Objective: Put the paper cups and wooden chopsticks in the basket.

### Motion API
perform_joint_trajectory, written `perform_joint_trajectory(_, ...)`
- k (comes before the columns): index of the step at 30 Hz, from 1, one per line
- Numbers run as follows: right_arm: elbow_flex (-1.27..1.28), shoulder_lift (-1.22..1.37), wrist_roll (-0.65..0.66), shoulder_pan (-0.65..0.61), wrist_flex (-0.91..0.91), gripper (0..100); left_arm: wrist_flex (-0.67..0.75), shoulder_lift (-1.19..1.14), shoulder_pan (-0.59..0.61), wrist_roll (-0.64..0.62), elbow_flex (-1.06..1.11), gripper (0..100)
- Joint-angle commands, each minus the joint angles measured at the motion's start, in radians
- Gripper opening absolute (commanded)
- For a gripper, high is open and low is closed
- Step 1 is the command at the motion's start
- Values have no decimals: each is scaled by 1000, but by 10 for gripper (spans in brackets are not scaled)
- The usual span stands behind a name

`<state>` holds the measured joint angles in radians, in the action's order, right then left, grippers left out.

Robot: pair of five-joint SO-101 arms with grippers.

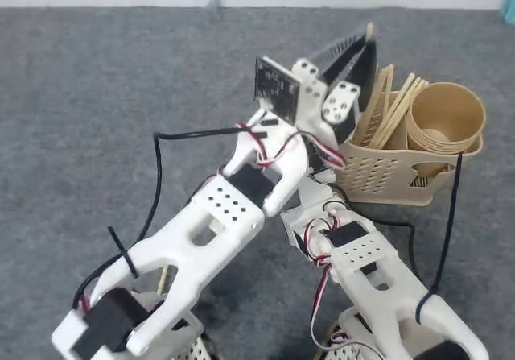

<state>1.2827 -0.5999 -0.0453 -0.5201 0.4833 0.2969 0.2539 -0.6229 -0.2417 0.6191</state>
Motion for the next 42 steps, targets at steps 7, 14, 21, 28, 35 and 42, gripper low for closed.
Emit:
perform_joint_trajectory(7, -68, 7, 17, -5, -30, 8, -115, 14, 2, 2, 59, 195)
perform_joint_trajectory(14, -68, 7, 17, -5, -30, 8, -203, 157, -18, -23, 119, 224)
perform_joint_trajectory(21, -68, 7, 17, -5, -30, 8, -396, 509, 81, -32, 148, 224)
perform_joint_trajectory(28, -68, 7, 17, -5, -27, 9, -1114, 790, 350, -32, 15, 224)
perform_joint_trajectory(35, -68, 8, 17, -4, -27, 9, -1599, 801, 743, 140, -44, 224)
perform_joint_trajectory(42, -66, 8, 17, -7, -21, 9, -1625, 809, 1096, 164, 85, 224)
